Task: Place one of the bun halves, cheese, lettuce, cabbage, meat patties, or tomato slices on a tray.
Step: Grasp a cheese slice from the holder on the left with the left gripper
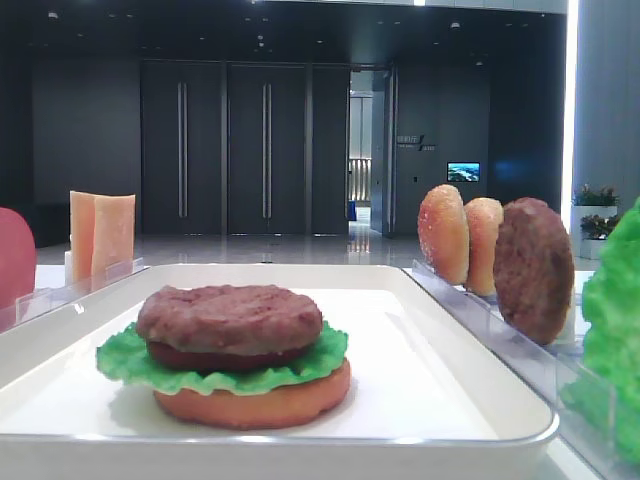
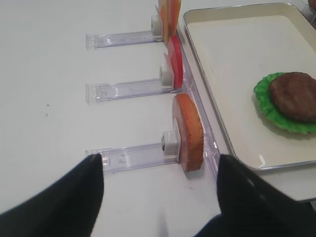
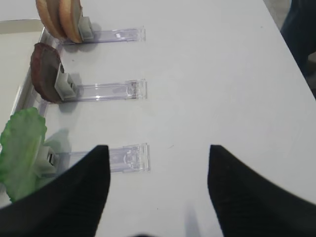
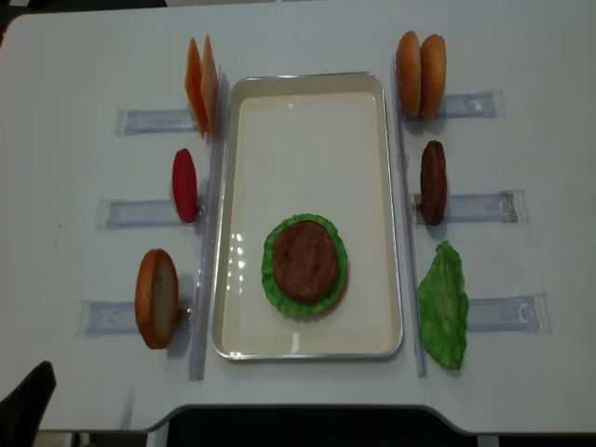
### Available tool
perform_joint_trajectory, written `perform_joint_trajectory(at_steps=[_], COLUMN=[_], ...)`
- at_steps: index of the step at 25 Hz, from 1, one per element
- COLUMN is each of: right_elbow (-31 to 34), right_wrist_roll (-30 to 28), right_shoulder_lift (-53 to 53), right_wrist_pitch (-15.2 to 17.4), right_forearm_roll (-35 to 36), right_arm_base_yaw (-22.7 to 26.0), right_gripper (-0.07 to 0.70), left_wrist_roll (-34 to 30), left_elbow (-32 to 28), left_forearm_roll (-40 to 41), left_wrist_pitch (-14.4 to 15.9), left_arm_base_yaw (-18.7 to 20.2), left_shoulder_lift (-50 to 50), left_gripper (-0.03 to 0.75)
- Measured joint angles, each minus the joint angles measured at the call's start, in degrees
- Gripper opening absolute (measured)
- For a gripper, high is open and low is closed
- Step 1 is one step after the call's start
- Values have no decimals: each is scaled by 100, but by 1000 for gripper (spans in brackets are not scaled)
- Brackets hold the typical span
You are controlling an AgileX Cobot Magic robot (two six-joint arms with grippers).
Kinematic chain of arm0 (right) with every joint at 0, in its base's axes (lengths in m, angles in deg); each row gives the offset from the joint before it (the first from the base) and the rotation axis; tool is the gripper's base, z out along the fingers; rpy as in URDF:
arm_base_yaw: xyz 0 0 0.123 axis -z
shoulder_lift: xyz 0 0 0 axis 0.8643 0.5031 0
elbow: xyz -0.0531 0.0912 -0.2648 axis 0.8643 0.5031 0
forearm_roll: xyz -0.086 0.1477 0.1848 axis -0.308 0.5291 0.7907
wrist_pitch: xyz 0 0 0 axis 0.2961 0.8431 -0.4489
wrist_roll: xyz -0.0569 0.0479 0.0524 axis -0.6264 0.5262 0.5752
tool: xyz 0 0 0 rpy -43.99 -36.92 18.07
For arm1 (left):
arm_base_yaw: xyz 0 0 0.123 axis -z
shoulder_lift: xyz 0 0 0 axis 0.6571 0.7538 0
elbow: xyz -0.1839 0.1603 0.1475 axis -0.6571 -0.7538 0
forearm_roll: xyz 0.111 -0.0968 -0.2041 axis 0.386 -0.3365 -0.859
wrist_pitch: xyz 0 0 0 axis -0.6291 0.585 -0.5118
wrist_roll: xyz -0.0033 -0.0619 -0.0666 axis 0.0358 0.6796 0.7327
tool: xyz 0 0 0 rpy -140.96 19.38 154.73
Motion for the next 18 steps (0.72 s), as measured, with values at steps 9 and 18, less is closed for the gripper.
perform_joint_trajectory(at_steps=[9,18], right_elbow=[0,0], right_wrist_roll=[0,0], right_shoulder_lift=[0,0], right_wrist_pitch=[0,0], right_forearm_roll=[0,0], right_arm_base_yaw=[0,0], right_gripper=[416,416], left_wrist_roll=[77,419], left_elbow=[0,484], left_forearm_roll=[0,186], left_wrist_pitch=[11,278], left_arm_base_yaw=[0,0], left_shoulder_lift=[0,799], left_gripper=[554,554])
